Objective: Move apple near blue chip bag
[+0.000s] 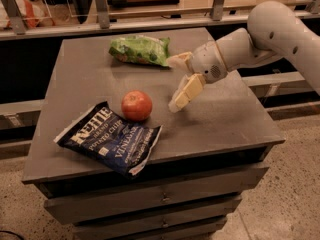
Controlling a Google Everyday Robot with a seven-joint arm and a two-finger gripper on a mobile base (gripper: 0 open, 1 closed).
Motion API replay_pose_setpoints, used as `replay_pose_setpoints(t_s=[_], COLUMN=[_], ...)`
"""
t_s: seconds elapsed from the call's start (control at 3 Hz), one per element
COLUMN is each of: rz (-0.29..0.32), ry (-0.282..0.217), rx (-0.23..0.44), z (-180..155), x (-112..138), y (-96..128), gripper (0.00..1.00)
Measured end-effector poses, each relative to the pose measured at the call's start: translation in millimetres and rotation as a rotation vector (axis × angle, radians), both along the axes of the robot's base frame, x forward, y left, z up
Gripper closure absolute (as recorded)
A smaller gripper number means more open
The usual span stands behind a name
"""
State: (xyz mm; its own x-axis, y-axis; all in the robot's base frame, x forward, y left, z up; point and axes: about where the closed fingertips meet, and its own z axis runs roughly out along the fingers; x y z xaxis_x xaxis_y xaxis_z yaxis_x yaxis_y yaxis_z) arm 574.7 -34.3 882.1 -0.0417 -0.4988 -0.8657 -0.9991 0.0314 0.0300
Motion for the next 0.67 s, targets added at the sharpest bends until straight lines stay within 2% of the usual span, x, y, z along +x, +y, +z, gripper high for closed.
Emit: replay_pose_setpoints(t_s=[0.33,0.67], rz=[-0.057,-0.057], ry=[-0.039,-0.039], rx=[-0.02,-0.02], z=[12.9,12.8], x=[4.1,4.1], y=[-19.1,-19.0], gripper=[0.0,0.0])
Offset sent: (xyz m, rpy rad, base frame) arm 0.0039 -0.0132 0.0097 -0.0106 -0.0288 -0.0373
